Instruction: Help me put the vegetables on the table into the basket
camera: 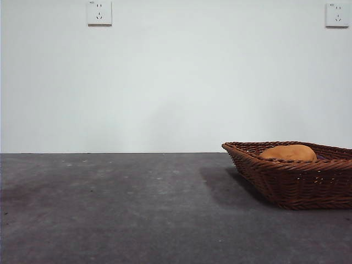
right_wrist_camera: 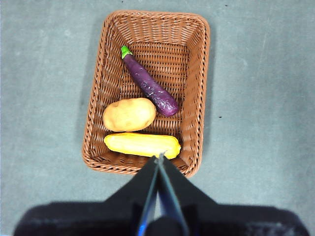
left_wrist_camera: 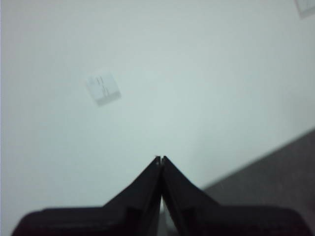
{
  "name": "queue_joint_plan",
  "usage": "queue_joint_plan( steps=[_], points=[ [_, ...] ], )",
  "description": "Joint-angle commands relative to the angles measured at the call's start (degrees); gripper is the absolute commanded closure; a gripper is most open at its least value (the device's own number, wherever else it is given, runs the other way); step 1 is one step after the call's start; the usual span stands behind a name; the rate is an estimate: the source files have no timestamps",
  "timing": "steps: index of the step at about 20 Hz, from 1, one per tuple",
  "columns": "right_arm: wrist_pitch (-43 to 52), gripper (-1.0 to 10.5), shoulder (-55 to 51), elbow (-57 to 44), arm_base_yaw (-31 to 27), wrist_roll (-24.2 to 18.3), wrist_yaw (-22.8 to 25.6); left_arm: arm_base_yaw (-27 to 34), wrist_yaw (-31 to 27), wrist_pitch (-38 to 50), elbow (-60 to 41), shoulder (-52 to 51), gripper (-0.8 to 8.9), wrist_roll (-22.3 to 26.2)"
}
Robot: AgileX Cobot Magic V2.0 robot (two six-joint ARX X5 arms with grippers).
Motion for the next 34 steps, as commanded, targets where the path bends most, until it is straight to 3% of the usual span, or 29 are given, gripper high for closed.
queue_joint_plan(
  steps=[1,5,11,15,20,22,34],
  points=[
    [-1.25,9.5,0.24,-0.15,0.11,0.31,0.04,1.05,0.02,5.46,-13.57,-5.77,8.17,-4.31],
    [-1.25,9.5,0.24,-0.15,0.11,0.31,0.04,3.43,-3.28,8.13,-28.72,-13.70,8.17,-9.60],
    [-1.25,9.5,0.24,-0.15,0.11,0.31,0.04,6.49,-3.26,7.32,-40.13,-19.63,8.17,-16.63],
    [-1.25,9.5,0.24,-0.15,0.11,0.31,0.04,6.86,-2.56,2.62,-41.99,-21.55,8.17,-19.32],
    [-1.25,9.5,0.24,-0.15,0.11,0.31,0.04,6.88,3.23,-0.59,-43.69,-21.55,8.17,-20.39],
    [-1.25,9.5,0.24,-0.15,0.11,0.31,0.04,6.88,3.15,-0.31,-43.69,-21.55,8.17,-22.91],
    [-1.22,9.5,0.24,-0.15,0.11,0.31,0.04,6.88,3.15,-0.28,-43.69,-19.76,8.17,-22.88]
  ],
)
